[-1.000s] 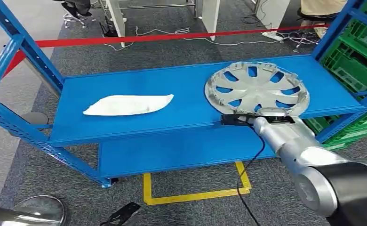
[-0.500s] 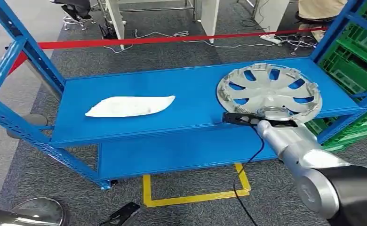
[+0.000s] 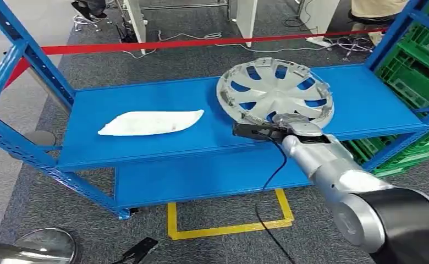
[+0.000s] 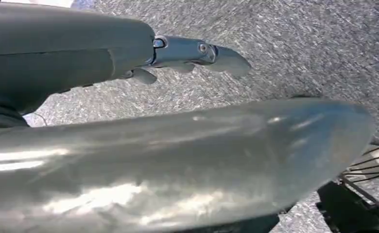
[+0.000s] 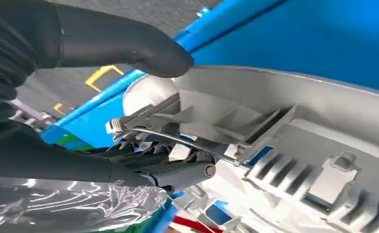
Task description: Take the parts from the cabinet and place them on the table.
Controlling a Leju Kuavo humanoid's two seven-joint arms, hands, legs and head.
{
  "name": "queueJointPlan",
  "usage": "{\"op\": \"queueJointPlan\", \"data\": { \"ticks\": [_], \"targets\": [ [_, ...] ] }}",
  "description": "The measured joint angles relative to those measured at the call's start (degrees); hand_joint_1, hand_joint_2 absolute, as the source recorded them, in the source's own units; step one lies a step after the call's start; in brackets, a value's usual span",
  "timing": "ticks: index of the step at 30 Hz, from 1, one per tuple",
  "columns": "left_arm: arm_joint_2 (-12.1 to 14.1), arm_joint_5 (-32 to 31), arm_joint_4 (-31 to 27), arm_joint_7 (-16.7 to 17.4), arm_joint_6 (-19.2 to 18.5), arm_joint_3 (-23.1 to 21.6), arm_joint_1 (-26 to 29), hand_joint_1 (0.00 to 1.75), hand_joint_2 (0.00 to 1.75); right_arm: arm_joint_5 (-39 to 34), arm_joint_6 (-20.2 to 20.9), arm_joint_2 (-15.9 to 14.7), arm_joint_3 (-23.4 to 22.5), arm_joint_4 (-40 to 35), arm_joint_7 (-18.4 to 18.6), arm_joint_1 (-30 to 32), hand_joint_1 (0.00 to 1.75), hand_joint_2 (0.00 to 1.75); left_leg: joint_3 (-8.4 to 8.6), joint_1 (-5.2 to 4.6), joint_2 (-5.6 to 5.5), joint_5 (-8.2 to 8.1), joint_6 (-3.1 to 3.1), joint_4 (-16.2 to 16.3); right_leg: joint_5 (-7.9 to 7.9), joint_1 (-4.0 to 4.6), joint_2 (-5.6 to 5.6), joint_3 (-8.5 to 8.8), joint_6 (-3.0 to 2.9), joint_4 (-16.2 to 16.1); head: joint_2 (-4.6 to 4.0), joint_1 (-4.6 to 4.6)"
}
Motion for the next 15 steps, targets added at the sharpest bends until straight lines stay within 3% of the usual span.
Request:
{"op": "queueJointPlan", "data": {
  "ticks": [13, 14, 15],
  "targets": [
    [0.07, 0.04, 0.0, -1.22, 0.24, 0.39, 0.17, 0.0, 0.0, 0.35, -2.76, 1.75, 0.96, -0.44, -2.27, -1.79, 1.75, 1.75, -0.24, -0.04, -0.01, -0.03, 0.02, 0.01, 0.0, -0.04, -0.02, -0.23, 0.01, -0.02, 0.0, 0.02],
    [0.07, 0.04, 0.0, -1.22, 0.22, 0.46, 0.17, 0.0, 1.75, 0.37, -2.77, 1.84, 1.07, -0.46, -2.29, -1.95, 1.75, 1.75, -0.24, -0.04, -0.01, -0.03, 0.02, 0.01, 0.0, -0.04, -0.01, -0.22, 0.01, -0.02, 0.0, -0.02],
    [0.07, 0.04, 0.0, -1.25, 0.22, 0.59, 0.17, 0.0, 1.75, 0.37, -2.78, 1.86, 1.14, -0.46, -2.29, -2.14, 1.75, 1.75, -0.24, -0.04, -0.01, -0.02, 0.02, 0.01, 0.0, -0.04, -0.01, -0.22, 0.0, -0.02, 0.0, 0.02]
  ]
}}
